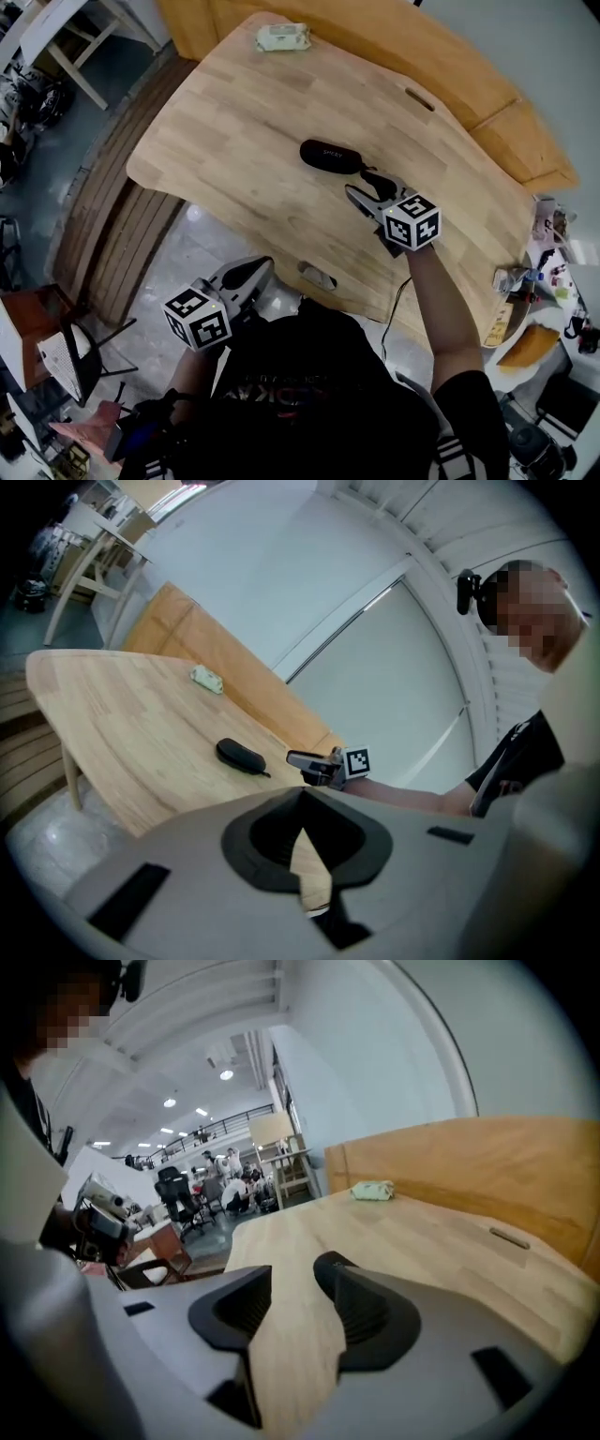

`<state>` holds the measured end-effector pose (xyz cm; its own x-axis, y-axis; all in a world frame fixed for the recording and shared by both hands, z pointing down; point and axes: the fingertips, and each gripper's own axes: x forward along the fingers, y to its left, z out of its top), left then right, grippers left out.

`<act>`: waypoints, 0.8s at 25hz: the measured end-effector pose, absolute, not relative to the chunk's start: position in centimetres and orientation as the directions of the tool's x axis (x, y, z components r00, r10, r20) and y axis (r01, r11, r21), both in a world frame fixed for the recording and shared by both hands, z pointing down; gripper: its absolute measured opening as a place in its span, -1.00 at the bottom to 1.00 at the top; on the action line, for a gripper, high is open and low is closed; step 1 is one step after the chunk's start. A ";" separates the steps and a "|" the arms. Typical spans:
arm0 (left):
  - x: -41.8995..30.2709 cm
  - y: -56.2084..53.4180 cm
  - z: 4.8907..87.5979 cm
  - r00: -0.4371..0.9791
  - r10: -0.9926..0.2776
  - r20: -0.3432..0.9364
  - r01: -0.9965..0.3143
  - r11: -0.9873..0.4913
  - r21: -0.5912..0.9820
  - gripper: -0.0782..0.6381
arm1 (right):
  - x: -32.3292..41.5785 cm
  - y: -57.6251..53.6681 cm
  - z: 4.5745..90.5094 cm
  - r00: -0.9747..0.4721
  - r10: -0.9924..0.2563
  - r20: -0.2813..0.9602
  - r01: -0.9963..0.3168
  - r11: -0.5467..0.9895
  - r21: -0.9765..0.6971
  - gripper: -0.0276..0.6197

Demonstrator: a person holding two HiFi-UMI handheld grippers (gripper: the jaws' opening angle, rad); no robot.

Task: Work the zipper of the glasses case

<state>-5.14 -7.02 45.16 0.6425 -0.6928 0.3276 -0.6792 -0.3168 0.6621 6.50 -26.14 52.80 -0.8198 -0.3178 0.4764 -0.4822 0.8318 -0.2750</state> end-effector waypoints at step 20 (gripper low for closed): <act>-5.7 -4.3 45.9 0.459 -0.777 0.431 -0.756 -0.087 0.648 -0.75 | 2.6 -33.3 65.5 -0.468 -0.058 0.882 -0.010 0.998 0.061 0.25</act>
